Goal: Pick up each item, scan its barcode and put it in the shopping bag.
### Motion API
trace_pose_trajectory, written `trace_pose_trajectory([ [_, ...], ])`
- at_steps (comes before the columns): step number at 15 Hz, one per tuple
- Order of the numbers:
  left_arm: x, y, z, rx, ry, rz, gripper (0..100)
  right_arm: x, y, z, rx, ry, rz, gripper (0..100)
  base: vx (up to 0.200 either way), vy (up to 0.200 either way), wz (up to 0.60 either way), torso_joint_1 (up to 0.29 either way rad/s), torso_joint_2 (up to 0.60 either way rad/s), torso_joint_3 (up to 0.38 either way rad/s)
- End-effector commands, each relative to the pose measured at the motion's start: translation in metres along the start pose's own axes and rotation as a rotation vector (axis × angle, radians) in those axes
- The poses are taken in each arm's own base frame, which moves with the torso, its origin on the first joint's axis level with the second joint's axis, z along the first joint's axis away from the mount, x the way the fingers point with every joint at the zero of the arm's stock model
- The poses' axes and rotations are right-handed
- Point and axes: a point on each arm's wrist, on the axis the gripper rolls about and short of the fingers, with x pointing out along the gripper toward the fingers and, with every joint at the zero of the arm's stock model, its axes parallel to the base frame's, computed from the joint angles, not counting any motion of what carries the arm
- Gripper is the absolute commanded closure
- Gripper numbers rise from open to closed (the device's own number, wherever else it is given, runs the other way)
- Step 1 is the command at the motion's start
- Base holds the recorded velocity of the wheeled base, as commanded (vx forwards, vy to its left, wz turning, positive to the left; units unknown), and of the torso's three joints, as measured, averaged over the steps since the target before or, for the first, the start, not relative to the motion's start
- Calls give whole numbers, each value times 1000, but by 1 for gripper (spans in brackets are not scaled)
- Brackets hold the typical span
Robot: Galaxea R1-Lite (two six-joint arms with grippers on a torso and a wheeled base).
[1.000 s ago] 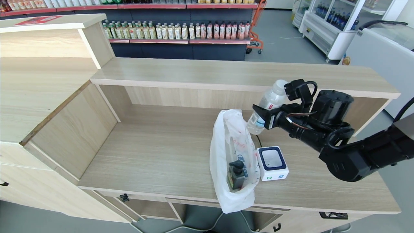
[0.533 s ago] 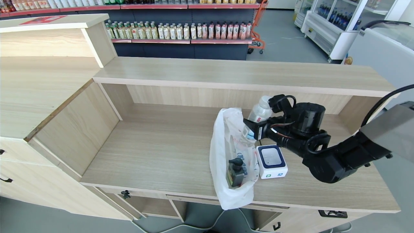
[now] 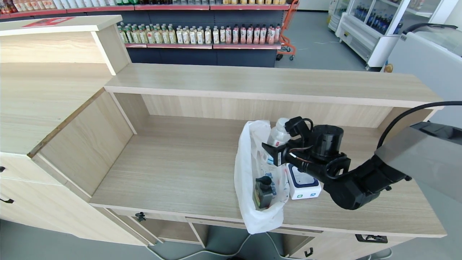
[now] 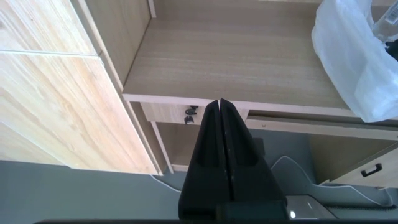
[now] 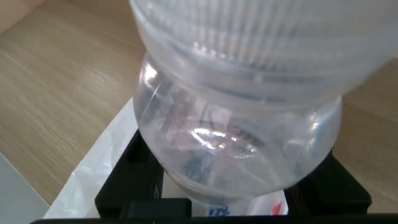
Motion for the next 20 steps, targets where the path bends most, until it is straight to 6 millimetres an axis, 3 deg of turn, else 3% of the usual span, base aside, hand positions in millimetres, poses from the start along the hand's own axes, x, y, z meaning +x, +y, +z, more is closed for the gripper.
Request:
trace_pose_trajectory([
  [1,0,0,0,0,0,1,100,18,-1,-15,-31,8,-3,100,0,0,0,0,0,0],
  [8,0,0,0,0,0,1,100,55,4,-41,-57,-2,8,100,0,0,0,0,0,0],
  [13,0,0,0,0,1,1,100,63,-2,-59,-88,19,2,100,0,0,0,0,0,0],
  [20,0,0,0,0,0,1,100,77,-4,-62,-91,-11,1,100,0,0,0,0,0,0],
])
